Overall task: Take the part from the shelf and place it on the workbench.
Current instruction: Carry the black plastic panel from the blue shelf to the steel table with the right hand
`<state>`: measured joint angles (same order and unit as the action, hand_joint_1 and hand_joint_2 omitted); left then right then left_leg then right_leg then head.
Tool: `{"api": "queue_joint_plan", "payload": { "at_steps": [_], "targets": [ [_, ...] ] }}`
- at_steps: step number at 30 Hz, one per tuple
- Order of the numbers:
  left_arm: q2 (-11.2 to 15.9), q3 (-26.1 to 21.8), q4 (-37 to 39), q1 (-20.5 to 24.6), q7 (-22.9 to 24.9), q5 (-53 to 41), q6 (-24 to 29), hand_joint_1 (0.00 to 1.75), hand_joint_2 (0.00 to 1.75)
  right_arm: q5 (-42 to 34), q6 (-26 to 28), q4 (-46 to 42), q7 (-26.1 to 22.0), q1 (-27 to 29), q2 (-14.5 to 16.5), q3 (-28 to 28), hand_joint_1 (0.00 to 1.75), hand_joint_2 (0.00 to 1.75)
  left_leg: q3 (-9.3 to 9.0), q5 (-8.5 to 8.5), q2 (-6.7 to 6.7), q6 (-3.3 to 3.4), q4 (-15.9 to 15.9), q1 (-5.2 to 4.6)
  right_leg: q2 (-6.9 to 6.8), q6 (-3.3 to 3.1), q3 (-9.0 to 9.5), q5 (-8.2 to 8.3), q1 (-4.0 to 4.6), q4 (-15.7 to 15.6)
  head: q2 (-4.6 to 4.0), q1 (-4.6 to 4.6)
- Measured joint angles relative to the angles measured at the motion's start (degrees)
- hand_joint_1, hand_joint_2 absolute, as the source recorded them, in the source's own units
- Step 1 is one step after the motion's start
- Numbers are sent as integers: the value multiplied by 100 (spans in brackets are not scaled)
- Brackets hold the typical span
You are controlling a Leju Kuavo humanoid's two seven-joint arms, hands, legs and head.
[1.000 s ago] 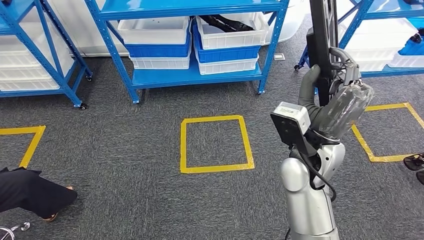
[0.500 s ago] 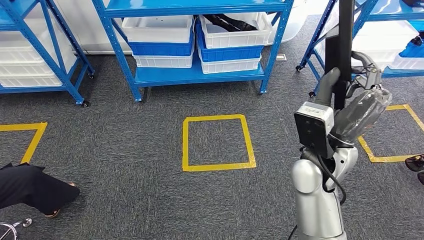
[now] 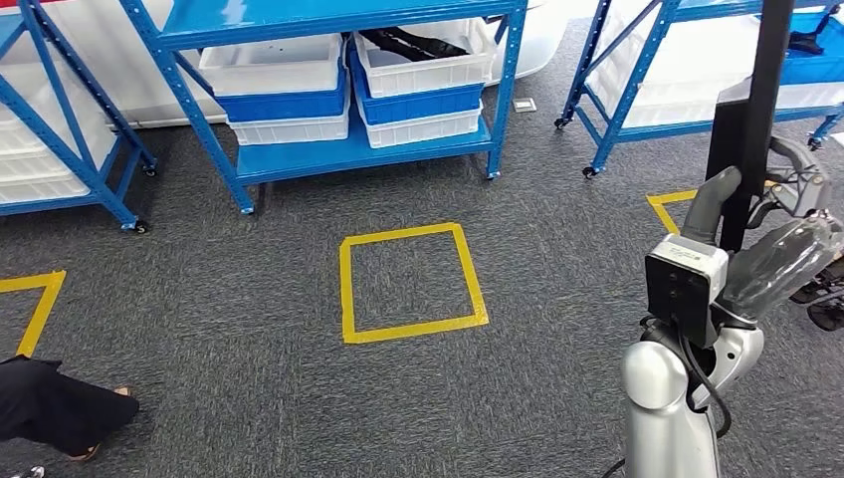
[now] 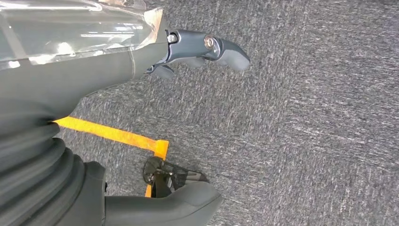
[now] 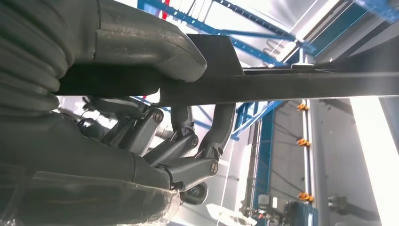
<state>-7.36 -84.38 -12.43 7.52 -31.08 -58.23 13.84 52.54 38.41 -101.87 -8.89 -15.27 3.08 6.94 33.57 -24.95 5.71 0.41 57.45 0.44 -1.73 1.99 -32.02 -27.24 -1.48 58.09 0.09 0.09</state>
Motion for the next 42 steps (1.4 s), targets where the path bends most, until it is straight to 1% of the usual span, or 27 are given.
{"api": "queue_joint_plan", "payload": {
  "at_steps": [2, 5, 6, 7, 8, 9, 11, 13, 15, 16, 18, 20, 22, 23, 25, 26, 27, 28, 30, 31, 33, 35, 36, 37, 38, 39, 42],
  "targets": [
    [-9, 1, -3, 1, 4, 5, 17, 0, 175, 12, 1, -30, -11, 52, -1, -28, 175, 175, 75, -184, -136, -45, 205, 44, 116, -84, -22, 45, -21, 0, 0, -6],
    [-17, 2, -5, -4, 22, 44, 44, 0, 175, 152, -4, -52, -16, 77, 9, -47, 175, 175, 516, -798, -493, -83, 1268, 67, 286, -169, -70, 95, 15, -1, 0, -29],
    [-20, 2, -5, -7, 33, 72, 62, 0, 175, 244, -11, -53, -13, 84, 14, -53, 175, 175, 655, -905, -530, -71, 1575, 64, 352, -189, -86, 107, 41, -1, 0, -34],
    [-23, 2, -5, -8, 42, 97, 83, 0, 175, 345, -21, -53, -8, 91, 21, -62, 175, 175, 709, -904, -549, -41, 1695, 56, 422, -208, -99, 120, 71, -1, 0, -36],
    [-29, 2, -5, -8, 48, 116, 101, 0, 175, 437, -29, -55, -1, 95, 28, -70, 175, 175, 642, -789, -574, 15, 1570, 40, 496, -224, -105, 131, 104, -1, 0, -36],
    [-35, 2, -5, -8, 50, 131, 116, 0, 175, 510, -37, -58, 7, 96, 37, -76, 175, 175, 473, -602, -636, 96, 1246, 12, 570, -242, -107, 143, 137, -2, 0, -37],
    [-31, 2, -21, -5, 56, 146, 128, 0, 175, 579, -42, -72, 17, 89, 55, -86, 175, 175, 68, -293, -939, 346, 468, -54, 703, -265, -116, 169, 173, -4, 0, -9],
    [-22, 3, -58, -2, 63, 160, 137, 0, 175, 594, -44, -81, 22, 83, 72, -93, 175, 175, -108, -213, -1122, 520, 114, -115, 818, -241, -150, 197, 123, -8, 0, 13],
    [-24, 2, -92, 2, 67, 171, 144, 0, 175, 597, -45, -93, 27, 92, 85, -100, 175, 175, -146, -156, -994, 563, -2, -131, 925, -174, -195, 243, 97, -38, 0, -21],
    [-41, 1, -98, 6, 68, 173, 142, 0, 175, 598, -45, -102, 28, 98, 89, -106, 175, 175, -184, -104, -910, 557, -101, -118, 867, -153, -232, 246, 118, -26, 0, -39],
    [-62, -1, -107, 5, 67, 178, 142, 0, 175, 601, -45, -117, 27, 76, 84, -116, 175, 175, -264, -2, -724, 527, -293, -74, 569, -153, -404, 97, 156, 256, 0, -10],
    [-81, -1, -109, -6, 68, 178, 137, 0, 175, 601, -45, -119, 27, 56, 83, -119, 175, 175, -272, 20, -549, 488, -331, -61, 309, -141, -721, -202, 112, 917, 0, 33],
    [-109, -1, -108, -10, 69, 177, 131, 0, 175, 597, -45, -116, 28, 75, 83, -124, 175, 175, -254, 10, -368, 432, -316, -35, 240, -42, -925, -348, 33, 1381, 0, 46],
    [-122, -1, -108, -10, 70, 177, 131, 0, 175, 596, -45, -116, 29, 83, 83, -128, 175, 175, -244, -1, -282, 389, -299, -14, 207, 41, -869, -302, -14, 1311, 0, 49],
    [-138, -1, -108, -6, 70, 177, 132, 0, 175, 597, -45, -116, 29, 85, 83, -130, 175, 175, -228, -52, -125, 275, -212, 34, 33, 223, -449, -67, -103, 593, 0, 54],
    [-124, -1, -115, -3, 70, 177, 134, 0, 175, 599, -45, -116, 29, 81, 84, -130, 175, 175, -214, -92, -62, 207, -155, 41, -93, 276, -248, 28, -115, 261, 0, 67],
    [-117, -1, -122, 1, 69, 179, 138, 0, 175, 613, -46, -117, 30, 74, 86, -131, 175, 175, -203, -135, -10, 145, -97, 35, -174, 270, -131, 76, -115, 59, 0, 71],
    [-111, -1, -130, 8, 71, 184, 147, 0, 175, 646, -48, -118, 31, 69, 88, -134, 175, 175, -204, -171, 37, 94, -53, 22, -211, 225, -103, 78, -98, 0, 0, 68],
    [-125, -1, -136, 19, 75, 210, 182, 0, 175, 822, -52, -121, 37, 56, 92, -140, 175, 175, -222, -205, 138, 35, -35, 24, -96, 90, -164, 86, -80, 54, 0, 41],
    [-133, -1, -137, 25, 78, 225, 208, 0, 175, 960, -54, -121, 47, 47, 96, -142, 175, 175, -221, -238, 119, 8, -14, 50, -31, 39, -183, 102, -89, 54, 0, 26],
    [-154, -1, -138, 25, 79, 268, 259, 0, 175, 1296, -49, -114, 88, -15, 115, -135, 175, 175, -96, -501, -140, -31, 279, 96, 100, -52, -217, 152, -107, 48, 0, 5],
    [-169, -3, -138, 17, 81, 328, 316, 0, 175, 1703, -26, -88, 145, -100, 137, -117, 175, 175, 215, -957, -463, -36, 999, 109, 225, -107, -258, 187, -85, 47, 0, -33],
    [-173, -5, -138, 11, 84, 363, 344, 0, 175, 1929, -11, -65, 179, -135, 144, -106, 175, 175, 380, -1122, -529, -27, 1366, 106, 293, -127, -276, 201, -62, 48, 0, -52],
    [-175, -6, -138, 5, 89, 392, 371, 0, 175, 2159, 0, -38, 219, -169, 146, -99, 175, 175, 483, -1182, -556, -6, 1593, 103, 366, -141, -292, 211, -36, 48, 0, -59],
    [-178, -7, -138, 0, 96, 419, 393, 0, 175, 2385, 8, -8, 265, -203, 146, -93, 175, 175, 486, -1127, -573, 30, 1609, 95, 442, -151, -301, 223, -11, 49, 0, -60],
    [-181, -9, -138, -4, 103, 447, 411, 0, 175, 2610, 14, 21, 302, -247, 146, -87, 175, 175, 381, -973, -604, 81, 1406, 81, 521, -158, -306, 236, 12, 49, 0, -59],
    [-183, -25, -154, -9, 114, 524, 434, 0, 175, 3342, 23, 96, 208, -435, 86, -148, 175, 175, -155, -477, -933, 279, 357, 10, 732, -129, -315, 278, 45, 48, 0, -54]
  ]
}}
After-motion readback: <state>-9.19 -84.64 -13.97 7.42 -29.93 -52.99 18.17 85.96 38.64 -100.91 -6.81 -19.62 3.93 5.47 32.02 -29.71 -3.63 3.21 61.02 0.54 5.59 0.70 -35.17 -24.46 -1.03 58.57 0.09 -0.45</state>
